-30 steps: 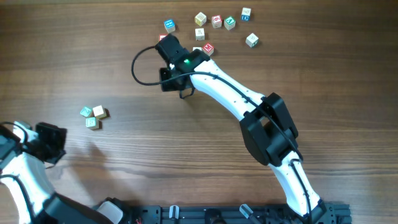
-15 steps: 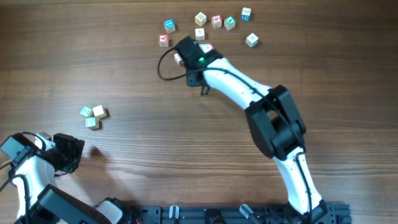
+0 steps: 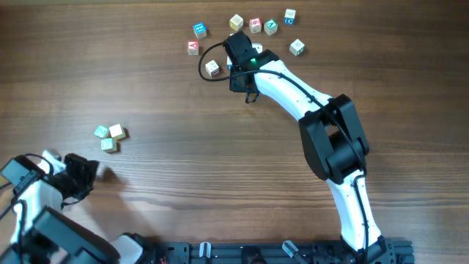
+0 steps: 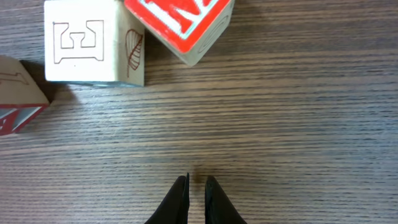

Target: Form a circle

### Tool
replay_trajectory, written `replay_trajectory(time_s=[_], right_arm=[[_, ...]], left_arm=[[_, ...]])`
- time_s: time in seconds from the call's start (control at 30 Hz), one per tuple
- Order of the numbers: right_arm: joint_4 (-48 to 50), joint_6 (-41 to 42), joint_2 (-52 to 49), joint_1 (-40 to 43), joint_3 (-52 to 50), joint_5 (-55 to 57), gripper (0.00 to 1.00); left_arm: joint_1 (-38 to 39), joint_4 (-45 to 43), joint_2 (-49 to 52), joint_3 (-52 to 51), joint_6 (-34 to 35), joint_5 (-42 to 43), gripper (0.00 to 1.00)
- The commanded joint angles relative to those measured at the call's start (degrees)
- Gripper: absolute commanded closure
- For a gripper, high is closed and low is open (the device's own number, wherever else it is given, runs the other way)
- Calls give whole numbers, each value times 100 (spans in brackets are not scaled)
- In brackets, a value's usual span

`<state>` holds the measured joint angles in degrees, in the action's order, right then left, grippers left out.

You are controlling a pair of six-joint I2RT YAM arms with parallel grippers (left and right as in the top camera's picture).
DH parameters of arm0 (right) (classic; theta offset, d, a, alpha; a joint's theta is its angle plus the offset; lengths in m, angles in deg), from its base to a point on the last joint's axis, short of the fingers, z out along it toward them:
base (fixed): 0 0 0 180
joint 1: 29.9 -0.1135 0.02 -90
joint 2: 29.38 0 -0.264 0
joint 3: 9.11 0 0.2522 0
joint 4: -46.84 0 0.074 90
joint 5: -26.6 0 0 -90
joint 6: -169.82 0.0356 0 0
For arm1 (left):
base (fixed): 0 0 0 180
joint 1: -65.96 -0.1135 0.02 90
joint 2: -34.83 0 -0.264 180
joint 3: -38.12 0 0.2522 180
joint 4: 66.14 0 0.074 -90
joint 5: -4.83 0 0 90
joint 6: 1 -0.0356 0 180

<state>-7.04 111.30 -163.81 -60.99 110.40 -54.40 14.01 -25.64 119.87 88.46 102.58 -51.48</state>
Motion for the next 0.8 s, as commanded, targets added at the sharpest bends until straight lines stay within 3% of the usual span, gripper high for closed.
replay_trajectory(time_s=[0.0, 0.23, 0.37, 0.57, 0.77], right_arm=[[2, 2, 168, 15, -50, -55, 88], [20, -17, 168, 15, -50, -55, 89], [160, -31, 168, 15, -50, -50, 88], [315, -199, 168, 20, -50, -52, 88], [776, -199, 168, 20, -50, -50, 87]], left_arm=[[-175, 149, 669, -37, -601, 1045, 96], [-1231, 212, 1226, -37, -1060, 988, 96], [-1217, 83, 1226, -37, -1239, 1082, 96], [-1202, 66, 1226, -37, -2500, 1537, 96], [-1202, -313, 1228, -37, -2520, 1631, 96]])
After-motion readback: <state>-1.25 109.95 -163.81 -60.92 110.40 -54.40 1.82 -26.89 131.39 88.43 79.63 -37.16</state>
